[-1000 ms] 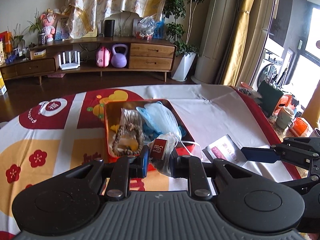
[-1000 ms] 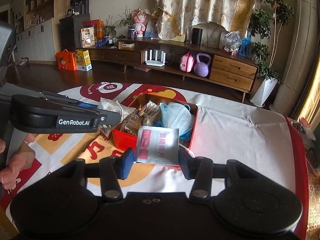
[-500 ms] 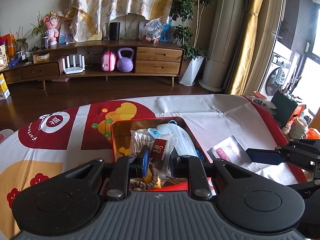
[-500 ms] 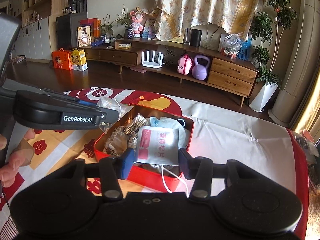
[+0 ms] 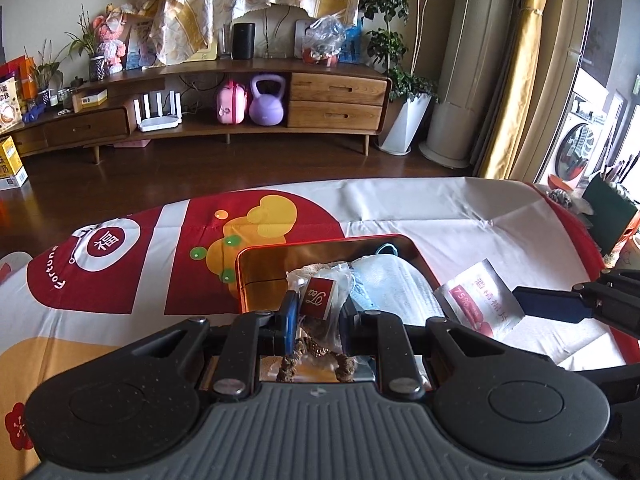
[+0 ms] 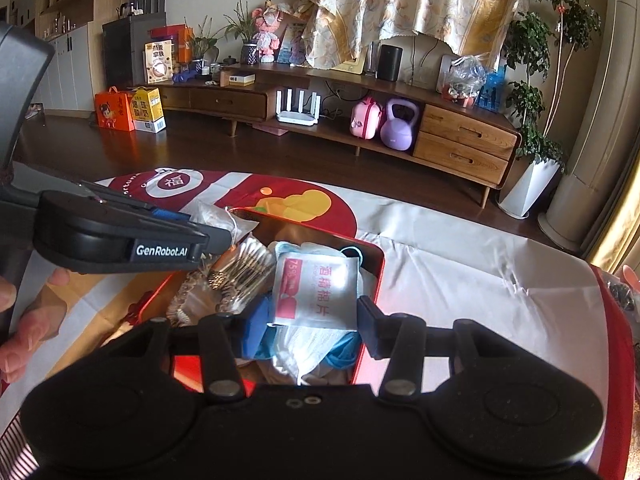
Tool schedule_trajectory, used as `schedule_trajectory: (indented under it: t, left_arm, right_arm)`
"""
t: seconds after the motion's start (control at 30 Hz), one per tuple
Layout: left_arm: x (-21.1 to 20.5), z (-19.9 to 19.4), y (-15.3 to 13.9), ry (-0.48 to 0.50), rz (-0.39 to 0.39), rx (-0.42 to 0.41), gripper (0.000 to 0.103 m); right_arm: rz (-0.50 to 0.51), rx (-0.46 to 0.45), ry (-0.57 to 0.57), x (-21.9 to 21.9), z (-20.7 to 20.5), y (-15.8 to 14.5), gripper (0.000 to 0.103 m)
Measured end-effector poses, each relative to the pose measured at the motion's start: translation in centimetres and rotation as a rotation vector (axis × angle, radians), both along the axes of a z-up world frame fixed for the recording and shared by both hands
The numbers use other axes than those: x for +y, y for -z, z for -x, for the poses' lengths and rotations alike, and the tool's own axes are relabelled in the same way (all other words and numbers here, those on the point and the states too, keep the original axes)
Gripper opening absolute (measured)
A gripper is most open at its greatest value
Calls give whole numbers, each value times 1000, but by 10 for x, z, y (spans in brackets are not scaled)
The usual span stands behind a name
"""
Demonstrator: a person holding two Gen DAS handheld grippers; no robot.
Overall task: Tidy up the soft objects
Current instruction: 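Lower both items into the red tin and open both grippers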
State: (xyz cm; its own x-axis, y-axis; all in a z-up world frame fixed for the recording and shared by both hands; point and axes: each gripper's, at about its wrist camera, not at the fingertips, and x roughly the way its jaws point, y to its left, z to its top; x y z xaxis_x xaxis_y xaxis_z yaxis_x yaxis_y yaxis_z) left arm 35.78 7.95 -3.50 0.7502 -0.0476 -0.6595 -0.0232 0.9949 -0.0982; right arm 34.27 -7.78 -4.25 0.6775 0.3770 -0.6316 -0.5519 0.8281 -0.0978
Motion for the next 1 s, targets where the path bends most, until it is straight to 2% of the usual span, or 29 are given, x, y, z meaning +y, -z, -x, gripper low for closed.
schedule_trajectory:
  t: [0.37, 1.0]
  left_arm:
    - [-7, -32, 21, 17, -22, 21, 20]
    - [-7, -51, 51, 23, -29, 63, 20]
  right_arm:
    - [6, 56, 9, 10, -30, 25, 47]
    - [25, 72, 2, 20, -38, 41, 48]
